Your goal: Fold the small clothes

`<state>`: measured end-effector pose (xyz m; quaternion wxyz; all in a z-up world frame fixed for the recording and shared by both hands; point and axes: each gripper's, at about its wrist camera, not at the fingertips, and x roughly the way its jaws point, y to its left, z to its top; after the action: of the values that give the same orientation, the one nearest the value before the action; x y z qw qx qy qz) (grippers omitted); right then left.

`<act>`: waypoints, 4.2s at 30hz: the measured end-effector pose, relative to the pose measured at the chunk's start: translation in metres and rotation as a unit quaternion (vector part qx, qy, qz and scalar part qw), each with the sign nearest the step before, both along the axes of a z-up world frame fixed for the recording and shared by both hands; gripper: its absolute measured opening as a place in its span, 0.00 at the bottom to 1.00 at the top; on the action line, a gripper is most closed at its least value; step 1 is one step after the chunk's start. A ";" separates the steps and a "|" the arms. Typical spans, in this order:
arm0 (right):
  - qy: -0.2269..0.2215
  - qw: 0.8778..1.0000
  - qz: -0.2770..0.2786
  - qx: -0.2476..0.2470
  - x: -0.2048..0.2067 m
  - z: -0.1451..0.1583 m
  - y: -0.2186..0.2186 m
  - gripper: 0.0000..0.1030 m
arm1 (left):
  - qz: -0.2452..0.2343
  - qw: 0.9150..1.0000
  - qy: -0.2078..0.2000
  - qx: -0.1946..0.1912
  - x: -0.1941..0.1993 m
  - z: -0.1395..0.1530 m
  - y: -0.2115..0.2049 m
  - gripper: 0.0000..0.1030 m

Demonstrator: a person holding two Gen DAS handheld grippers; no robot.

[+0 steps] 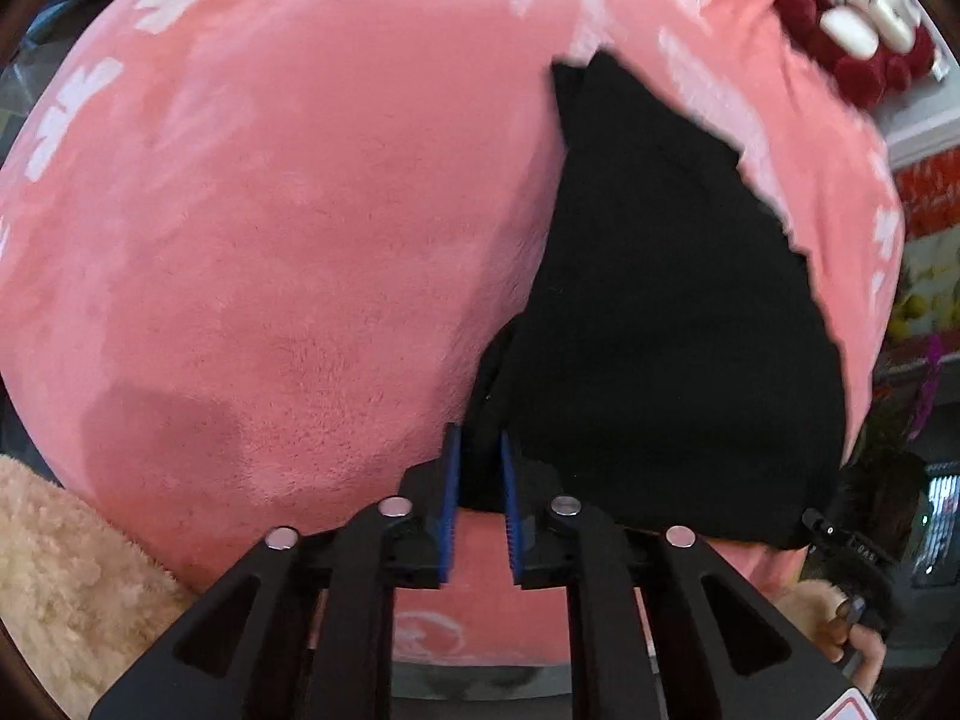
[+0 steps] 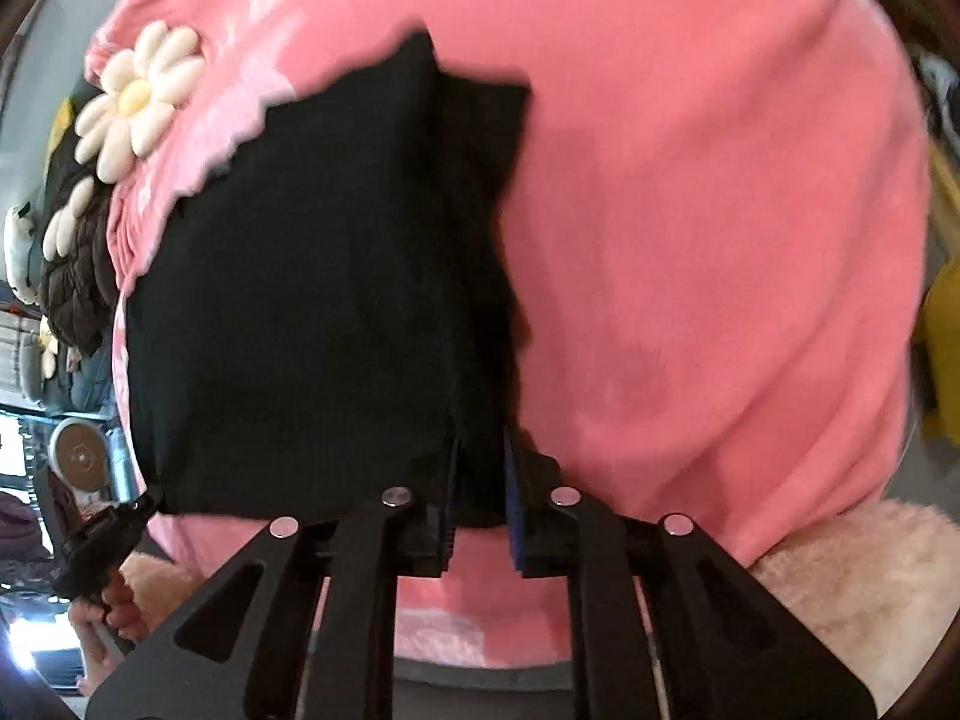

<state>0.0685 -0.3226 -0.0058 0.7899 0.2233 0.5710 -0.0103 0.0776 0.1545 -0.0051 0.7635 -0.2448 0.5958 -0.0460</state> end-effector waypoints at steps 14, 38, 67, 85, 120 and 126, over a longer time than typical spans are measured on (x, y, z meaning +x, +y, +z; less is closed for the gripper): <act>-0.080 0.996 -0.017 -0.023 0.083 0.001 -0.011 0.55 | -0.040 0.992 -0.106 0.063 0.098 0.035 -0.054 0.55; -0.087 0.993 0.021 -0.071 0.028 0.007 0.003 0.61 | -0.026 0.990 -0.089 0.109 0.080 0.021 -0.036 0.68; -0.165 0.964 0.077 -0.194 -0.014 0.011 0.060 0.69 | -0.035 0.987 -0.026 0.152 0.036 -0.025 -0.055 0.85; -0.054 0.993 -0.003 -0.104 0.009 -0.026 0.015 0.81 | -0.075 0.985 -0.049 0.145 0.063 0.029 -0.104 0.06; -0.101 0.989 0.109 0.020 0.046 -0.004 0.052 0.52 | -0.191 0.966 -0.093 0.145 -0.009 0.045 -0.223 0.68; -0.082 0.990 0.112 0.023 0.052 0.010 0.065 0.11 | -0.182 0.969 -0.077 0.148 -0.018 0.038 -0.206 0.68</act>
<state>0.1204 -0.2573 0.0038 0.8251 0.1759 0.5255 0.1098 0.0594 -0.0515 0.0331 0.8136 -0.0123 0.5699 -0.1146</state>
